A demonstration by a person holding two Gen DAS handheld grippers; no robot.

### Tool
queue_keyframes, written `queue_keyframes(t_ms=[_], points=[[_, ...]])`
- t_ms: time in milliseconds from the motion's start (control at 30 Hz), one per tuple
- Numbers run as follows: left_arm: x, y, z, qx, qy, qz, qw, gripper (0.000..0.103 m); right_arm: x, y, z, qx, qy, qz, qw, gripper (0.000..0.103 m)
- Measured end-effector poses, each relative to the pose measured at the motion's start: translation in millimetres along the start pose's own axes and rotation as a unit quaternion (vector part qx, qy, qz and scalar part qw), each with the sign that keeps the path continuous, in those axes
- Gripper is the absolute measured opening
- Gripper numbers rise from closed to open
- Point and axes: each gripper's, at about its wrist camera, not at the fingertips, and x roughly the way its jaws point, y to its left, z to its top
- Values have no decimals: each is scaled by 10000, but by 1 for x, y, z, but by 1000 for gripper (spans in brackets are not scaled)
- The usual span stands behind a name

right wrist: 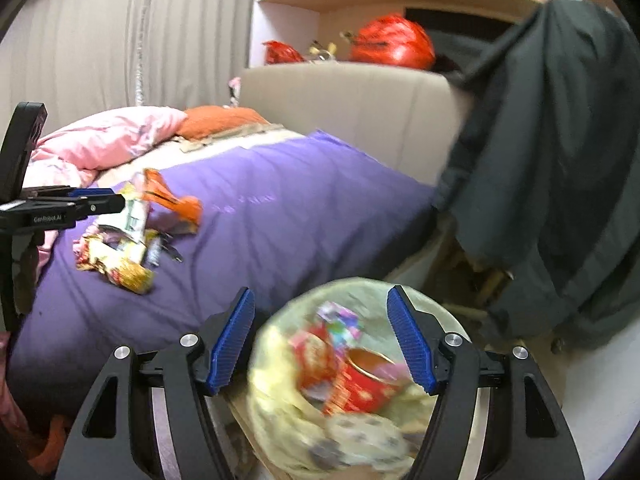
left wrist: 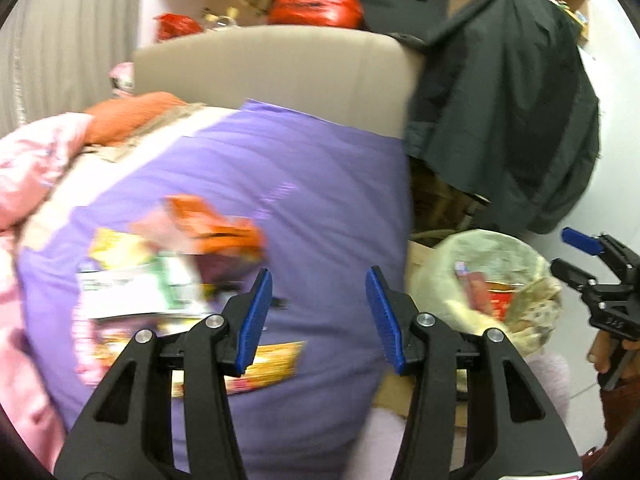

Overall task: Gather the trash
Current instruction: 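Move both tools back over the wrappers on the bed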

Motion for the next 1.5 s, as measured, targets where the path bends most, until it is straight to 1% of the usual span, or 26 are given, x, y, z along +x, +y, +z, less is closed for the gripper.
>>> queue_keyframes(t_ms=[100,167,233,300,400,467,533,633,667,733,833,867,967,1000,1033,1067,1133,1200,1233,1333,1500], points=[[-21,45,-4,-163,-88,344,9992,47,4,27,10,-139,-92,69,9998,65],[-33,75,-10,-361,-127,541,9978,47,9,47,14,-214,-95,197,9995,65],[-43,107,-21,-703,-123,642,9954,47,15,67,17,-297,-78,343,9989,65],[-49,137,-33,-1151,-81,693,9909,47,22,90,21,-393,-62,545,9977,65],[-46,166,-53,-1579,105,874,9835,47,34,125,24,-579,18,889,9944,65],[-43,177,-63,-1703,209,1010,9800,47,43,149,23,-778,97,1082,9910,65],[-40,189,-74,-1852,312,1165,9753,47,56,180,19,-1099,237,1397,9838,65],[-35,203,-87,-2200,369,1284,9663,47,73,218,8,-1515,354,1588,9750,65],[-33,207,-90,-2256,410,1345,9640,47,82,236,4,-1751,371,1614,9705,65],[-29,210,-93,-2236,486,1441,9627,47,93,259,1,-2069,376,1594,9646,65],[-22,212,-97,-2150,598,1497,9632,47,109,281,-2,-2423,402,1516,9574,65],[-19,212,-99,-2117,644,1476,9640,47,121,290,-3,-2580,433,1446,9543,65],[-15,211,-100,-2082,709,1429,9650,47,147,298,-4,-2723,589,1359,9507,65],[-15,212,-101,-2079,713,1417,9652,47,154,298,-5,-2731,653,1363,9500,63],[-15,212,-100,-2074,713,1411,9654,47,162,300,-5,-2740,757,1391,9486,56],[-15,212,-100,-2073,705,1403,9656,47,167,302,-6,-2765,825,1367,9476,55],[-16,212,-100,-2070,687,1392,9660,47,171,300,-6,-2764,840,1310,9484,44],[-17,212,-98,-2059,670,1384,9664,47,171,293,-4,-2572,910,1414,9516,35],[-17,211,-98,-2051,661,1385,9666,47,170,285,0,-2352,954,1482,9558,32],[-17,208,-97,-2017,662,1372,9675,47,167,261,8,-1744,1020,1659,9652,30],[-11,204,-97,-1935,711,1297,9699,47,164,229,10,-901,1138,1783,9732,29]])
